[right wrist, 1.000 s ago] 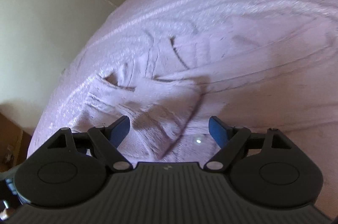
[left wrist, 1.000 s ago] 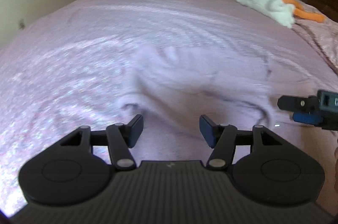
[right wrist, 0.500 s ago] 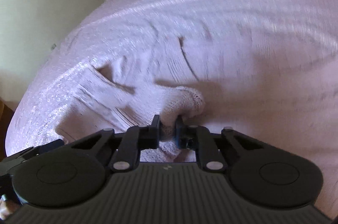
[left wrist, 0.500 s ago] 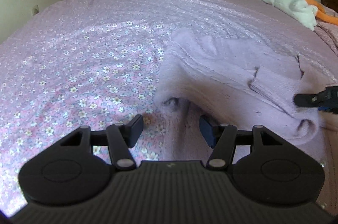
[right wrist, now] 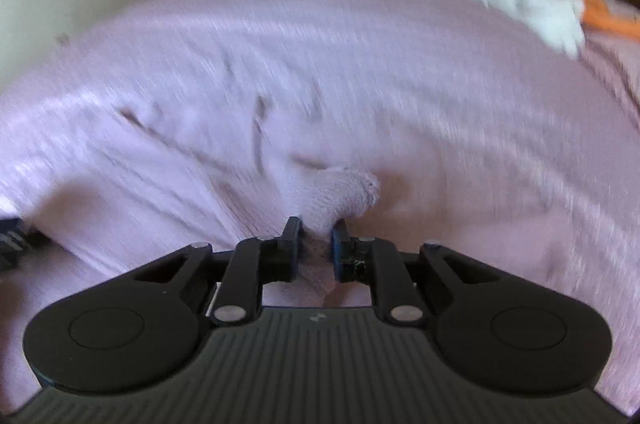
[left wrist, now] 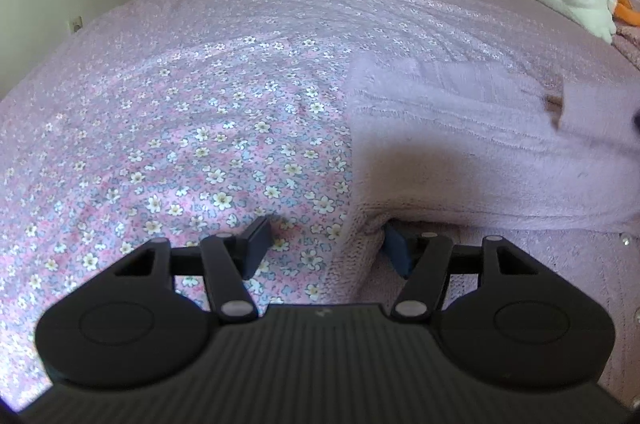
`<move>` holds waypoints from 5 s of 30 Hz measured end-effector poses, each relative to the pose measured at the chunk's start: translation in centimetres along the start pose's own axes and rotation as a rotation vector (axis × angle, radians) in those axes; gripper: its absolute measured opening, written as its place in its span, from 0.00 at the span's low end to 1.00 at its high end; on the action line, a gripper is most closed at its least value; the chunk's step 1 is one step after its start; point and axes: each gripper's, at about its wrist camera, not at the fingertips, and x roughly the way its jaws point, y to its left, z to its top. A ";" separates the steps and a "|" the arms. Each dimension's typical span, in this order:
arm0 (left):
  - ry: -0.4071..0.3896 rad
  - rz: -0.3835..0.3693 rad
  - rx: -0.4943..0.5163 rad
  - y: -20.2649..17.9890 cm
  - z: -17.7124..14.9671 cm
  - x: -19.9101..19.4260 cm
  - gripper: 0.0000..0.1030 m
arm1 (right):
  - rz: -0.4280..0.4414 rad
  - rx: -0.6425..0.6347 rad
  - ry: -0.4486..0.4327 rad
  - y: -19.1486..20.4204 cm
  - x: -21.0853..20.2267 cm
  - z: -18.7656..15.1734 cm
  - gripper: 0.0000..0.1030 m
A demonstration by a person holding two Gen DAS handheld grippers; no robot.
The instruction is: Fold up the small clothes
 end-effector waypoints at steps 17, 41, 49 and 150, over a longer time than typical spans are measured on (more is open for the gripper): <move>-0.086 -0.086 0.026 -2.1 3.0 -3.9 0.60 | 0.129 -0.015 -0.106 2.1 -3.0 0.9 0.71; -0.007 -0.055 0.101 -4.4 2.1 1.0 0.62 | -0.089 0.353 -0.146 -10.1 -5.3 -6.7 0.10; 0.009 -0.033 0.114 -4.4 2.0 0.6 0.62 | -0.068 0.527 -0.175 -11.5 -6.5 -10.7 0.41; 0.007 -0.116 0.646 -7.1 -17.8 -12.1 0.72 | -0.115 -0.217 -0.071 5.5 -18.2 -22.7 0.33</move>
